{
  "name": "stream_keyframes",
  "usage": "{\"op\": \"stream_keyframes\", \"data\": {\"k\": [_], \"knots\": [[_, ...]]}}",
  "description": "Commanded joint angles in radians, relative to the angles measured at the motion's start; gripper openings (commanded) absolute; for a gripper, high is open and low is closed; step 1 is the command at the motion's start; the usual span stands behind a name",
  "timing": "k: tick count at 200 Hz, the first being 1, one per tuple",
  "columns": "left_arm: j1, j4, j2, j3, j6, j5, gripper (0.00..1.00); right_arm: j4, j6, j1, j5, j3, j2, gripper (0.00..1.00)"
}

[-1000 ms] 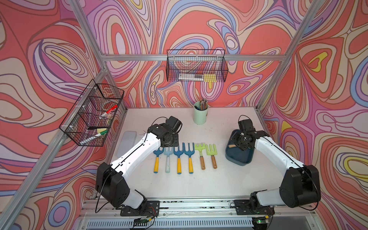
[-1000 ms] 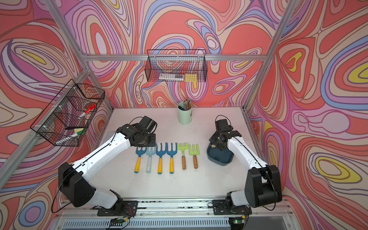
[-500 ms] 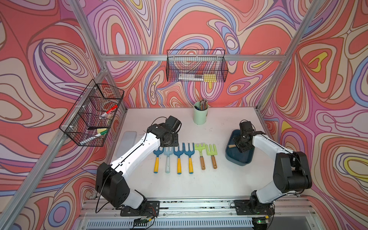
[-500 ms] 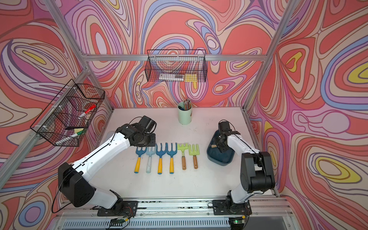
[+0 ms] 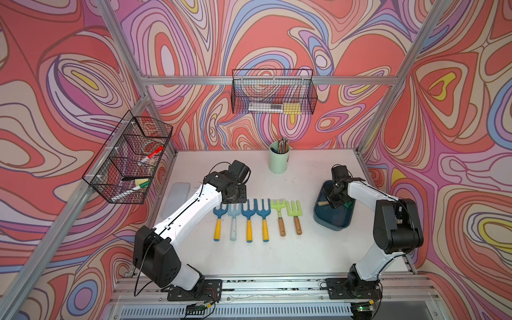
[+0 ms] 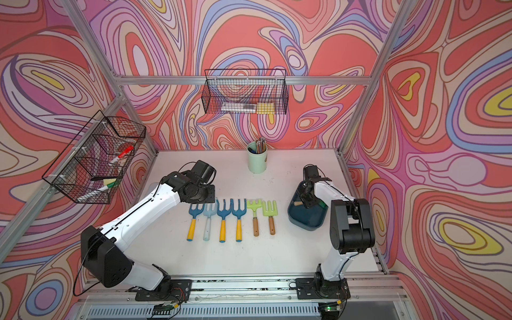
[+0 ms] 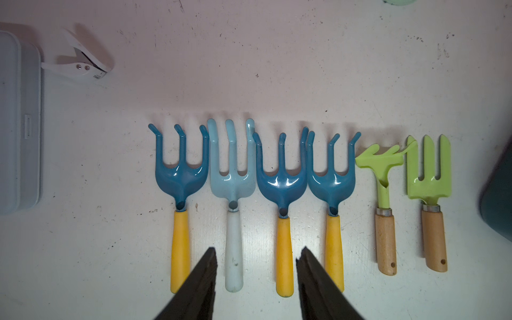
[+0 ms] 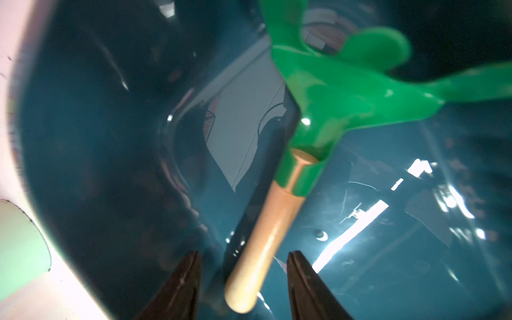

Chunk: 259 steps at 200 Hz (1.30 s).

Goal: Take the hand rake out of the storage box
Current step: Pick up the rake from the storage box.

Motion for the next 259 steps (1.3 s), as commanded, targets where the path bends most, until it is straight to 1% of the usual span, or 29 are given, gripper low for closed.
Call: {"op": "stream_keyframes", "data": {"k": [1, 13, 17, 27, 49, 94, 114, 130, 167, 181, 222, 238, 259], "knots": [[0.012, 0.003, 0.015, 0.034, 0.022, -0.012, 0.51, -0.056, 0.006, -0.005, 0.018, 0.030, 0.018, 0.51], [0.020, 0.003, 0.014, 0.037, 0.027, -0.020, 0.51, -0.088, -0.003, -0.005, 0.023, 0.050, 0.023, 0.50], [0.025, 0.002, 0.012, 0.037, 0.030, -0.021, 0.51, -0.101, -0.006, -0.005, 0.022, 0.057, 0.052, 0.50], [0.035, 0.004, 0.010, 0.037, 0.032, -0.020, 0.51, -0.121, -0.011, -0.005, 0.024, 0.067, 0.063, 0.50], [0.061, 0.008, 0.006, 0.035, 0.037, -0.011, 0.51, -0.129, -0.009, -0.005, 0.024, 0.071, 0.063, 0.49], [0.085, 0.020, 0.005, 0.031, 0.045, 0.009, 0.51, -0.152, -0.014, -0.005, 0.014, 0.110, 0.093, 0.49], [0.090, 0.019, 0.000, 0.026, 0.045, 0.012, 0.51, -0.156, -0.020, -0.007, 0.000, 0.129, 0.129, 0.47], [0.095, 0.023, -0.008, 0.017, 0.043, 0.011, 0.51, -0.156, -0.022, -0.009, -0.007, 0.132, 0.147, 0.43], [0.109, 0.030, -0.020, 0.001, 0.041, 0.022, 0.51, -0.160, -0.028, -0.015, -0.009, 0.134, 0.160, 0.41], [0.112, 0.032, -0.019, 0.001, 0.042, 0.025, 0.51, -0.162, -0.038, -0.017, -0.018, 0.134, 0.172, 0.38], [0.125, 0.034, -0.026, -0.005, 0.047, 0.027, 0.51, -0.154, -0.078, -0.032, -0.010, 0.097, 0.153, 0.24], [0.132, 0.038, -0.027, -0.010, 0.048, 0.029, 0.51, -0.159, -0.127, -0.045, 0.011, 0.088, 0.136, 0.18], [0.140, 0.038, -0.032, -0.014, 0.050, 0.034, 0.51, -0.183, -0.233, -0.059, 0.040, 0.098, 0.125, 0.11]]}}
